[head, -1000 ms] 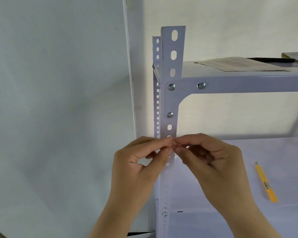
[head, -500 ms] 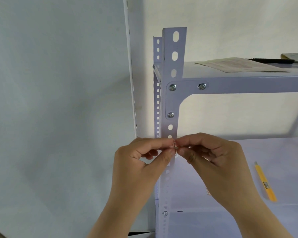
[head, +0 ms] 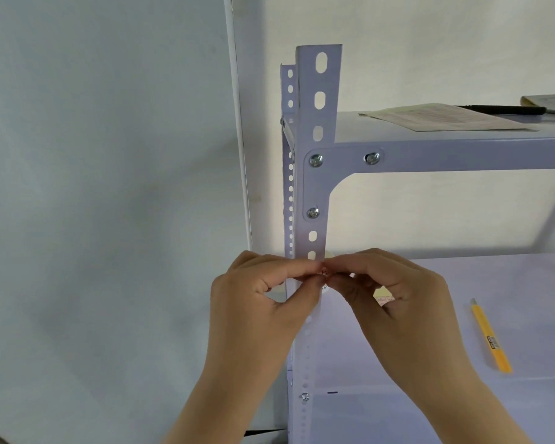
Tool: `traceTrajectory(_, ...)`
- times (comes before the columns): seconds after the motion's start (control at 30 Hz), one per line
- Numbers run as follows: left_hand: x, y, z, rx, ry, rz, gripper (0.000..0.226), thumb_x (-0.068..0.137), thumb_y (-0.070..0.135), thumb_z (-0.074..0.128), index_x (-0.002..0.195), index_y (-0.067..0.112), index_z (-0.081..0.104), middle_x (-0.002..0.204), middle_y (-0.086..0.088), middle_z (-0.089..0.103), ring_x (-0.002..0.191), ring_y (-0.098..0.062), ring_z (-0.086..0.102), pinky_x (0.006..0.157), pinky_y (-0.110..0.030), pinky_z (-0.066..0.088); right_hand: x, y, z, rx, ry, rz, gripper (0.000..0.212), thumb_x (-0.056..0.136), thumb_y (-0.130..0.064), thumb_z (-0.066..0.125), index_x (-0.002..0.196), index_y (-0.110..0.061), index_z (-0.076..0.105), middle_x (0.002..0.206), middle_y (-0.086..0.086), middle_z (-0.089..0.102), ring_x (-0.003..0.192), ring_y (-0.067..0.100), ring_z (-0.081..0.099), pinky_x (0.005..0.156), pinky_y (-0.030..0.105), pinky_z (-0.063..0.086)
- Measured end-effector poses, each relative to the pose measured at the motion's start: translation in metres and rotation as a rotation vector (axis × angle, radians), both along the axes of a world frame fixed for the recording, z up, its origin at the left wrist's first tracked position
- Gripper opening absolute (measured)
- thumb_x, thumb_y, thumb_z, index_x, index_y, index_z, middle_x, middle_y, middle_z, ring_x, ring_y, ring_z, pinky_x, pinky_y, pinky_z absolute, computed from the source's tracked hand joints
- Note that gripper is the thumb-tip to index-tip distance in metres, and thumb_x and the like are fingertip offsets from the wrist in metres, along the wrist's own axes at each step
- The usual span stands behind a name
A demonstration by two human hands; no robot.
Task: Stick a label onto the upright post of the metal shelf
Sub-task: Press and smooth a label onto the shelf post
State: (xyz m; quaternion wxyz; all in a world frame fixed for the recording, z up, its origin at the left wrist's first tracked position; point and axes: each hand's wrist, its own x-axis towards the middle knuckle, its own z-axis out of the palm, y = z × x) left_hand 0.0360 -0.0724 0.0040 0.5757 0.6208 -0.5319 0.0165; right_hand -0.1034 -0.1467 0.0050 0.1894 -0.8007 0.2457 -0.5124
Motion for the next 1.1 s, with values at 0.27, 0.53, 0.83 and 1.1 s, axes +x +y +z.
traceTrajectory(0.27,0.002,0.000,0.002,-0.071,-0.166,0.151,0.005,0.079,0.029,0.076,0.081,0.028,0.081,0.078,0.019,0.076,0.078,-0.008,0.063,0.069,-0.011,0.047,0.005,-0.006,-0.007,-0.185,0.084,-0.172,0.009,0.085,-0.011,0.066,0.085,-0.015,0.074,0.076,-0.009,0.068,0.066,0.004,0.049,0.060,0.002,0.036)
traceTrajectory(0.53,0.007,-0.001,0.003,-0.019,-0.124,0.085,0.015,0.077,0.016,0.083,0.084,0.030,0.080,0.082,0.015,0.067,0.080,0.001,0.061,0.070,-0.003,0.043,0.006,-0.006,0.001,-0.105,0.024,0.043,0.011,0.085,-0.013,0.068,0.094,-0.017,0.074,0.086,-0.009,0.070,0.070,0.002,0.059,0.064,0.007,0.044)
traceTrajectory(0.83,0.004,0.001,0.010,0.040,0.366,-0.192,0.021,0.075,0.002,0.080,0.076,0.023,0.082,0.067,0.005,0.079,0.060,-0.007,0.071,0.061,-0.014,0.054,0.010,0.000,0.004,0.038,-0.034,0.037,0.008,0.084,-0.024,0.063,0.079,-0.023,0.070,0.072,-0.015,0.068,0.070,0.005,0.064,0.057,0.005,0.042)
traceTrajectory(1.1,-0.006,-0.002,0.008,0.007,0.501,-0.205,0.020,0.072,0.007,0.083,0.077,0.027,0.083,0.069,0.004,0.081,0.064,-0.010,0.076,0.061,-0.020,0.059,0.007,0.006,0.000,0.306,-0.223,0.080,0.019,0.082,-0.007,0.075,0.071,-0.023,0.072,0.066,-0.012,0.072,0.061,0.008,0.067,0.056,0.006,0.044)
